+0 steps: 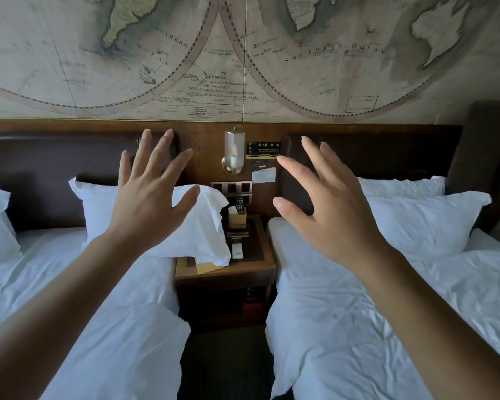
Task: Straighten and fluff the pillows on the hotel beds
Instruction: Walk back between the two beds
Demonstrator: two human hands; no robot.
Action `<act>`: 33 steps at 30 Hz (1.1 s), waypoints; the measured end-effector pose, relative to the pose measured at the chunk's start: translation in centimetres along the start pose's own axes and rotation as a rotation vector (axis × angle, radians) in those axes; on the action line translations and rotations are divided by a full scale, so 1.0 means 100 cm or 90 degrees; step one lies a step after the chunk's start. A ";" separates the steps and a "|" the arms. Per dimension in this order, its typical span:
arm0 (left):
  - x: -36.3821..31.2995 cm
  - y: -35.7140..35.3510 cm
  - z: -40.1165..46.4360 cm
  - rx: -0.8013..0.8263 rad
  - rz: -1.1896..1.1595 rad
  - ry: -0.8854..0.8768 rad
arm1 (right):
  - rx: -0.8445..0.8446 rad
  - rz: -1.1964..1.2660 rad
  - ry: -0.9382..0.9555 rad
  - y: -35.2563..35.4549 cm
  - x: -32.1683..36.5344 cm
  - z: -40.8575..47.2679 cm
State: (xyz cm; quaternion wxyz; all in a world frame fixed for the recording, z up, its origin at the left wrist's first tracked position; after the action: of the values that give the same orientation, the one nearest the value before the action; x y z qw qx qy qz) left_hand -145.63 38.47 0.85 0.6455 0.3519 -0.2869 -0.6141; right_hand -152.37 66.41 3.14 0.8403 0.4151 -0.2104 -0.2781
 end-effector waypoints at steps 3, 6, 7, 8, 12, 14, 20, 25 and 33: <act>-0.004 -0.017 0.027 -0.011 0.009 0.018 | 0.014 0.015 0.004 -0.013 -0.034 0.030; 0.002 -0.031 0.045 -0.008 0.023 0.046 | 0.021 0.028 0.027 -0.030 -0.055 0.058; 0.005 -0.037 0.049 -0.001 0.031 0.052 | 0.022 0.033 0.033 -0.037 -0.060 0.066; 0.010 -0.043 0.053 0.007 0.039 0.056 | 0.024 0.040 0.037 -0.045 -0.064 0.072; 0.033 -0.068 0.072 0.015 0.054 0.081 | 0.042 0.058 0.049 -0.077 -0.081 0.097; 0.046 -0.082 0.083 0.019 0.056 0.091 | 0.046 0.065 0.047 -0.093 -0.091 0.113; 0.098 -0.135 0.129 0.025 0.054 0.102 | 0.068 0.055 0.044 -0.152 -0.112 0.174; 0.156 -0.178 0.183 0.036 0.037 0.114 | 0.094 0.038 0.034 -0.202 -0.119 0.241; 0.229 -0.224 0.249 0.059 0.023 0.142 | 0.102 0.096 0.039 -0.264 -0.124 0.328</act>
State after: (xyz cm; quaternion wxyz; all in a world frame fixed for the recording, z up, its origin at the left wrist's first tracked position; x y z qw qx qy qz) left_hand -176.99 13.20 -4.06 0.6674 0.4424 -0.2479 -0.5454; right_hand -188.72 42.07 -1.31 0.8291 0.4719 -0.2370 -0.1834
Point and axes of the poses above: each hand's wrist, its own z-axis towards the middle knuckle, its own y-axis out of the back of the hand, x = y × z, the point moved 4 cm from there along z, towards the middle knuckle, and after that the axes turned 7 degrees about x, right-handed, at the moved point
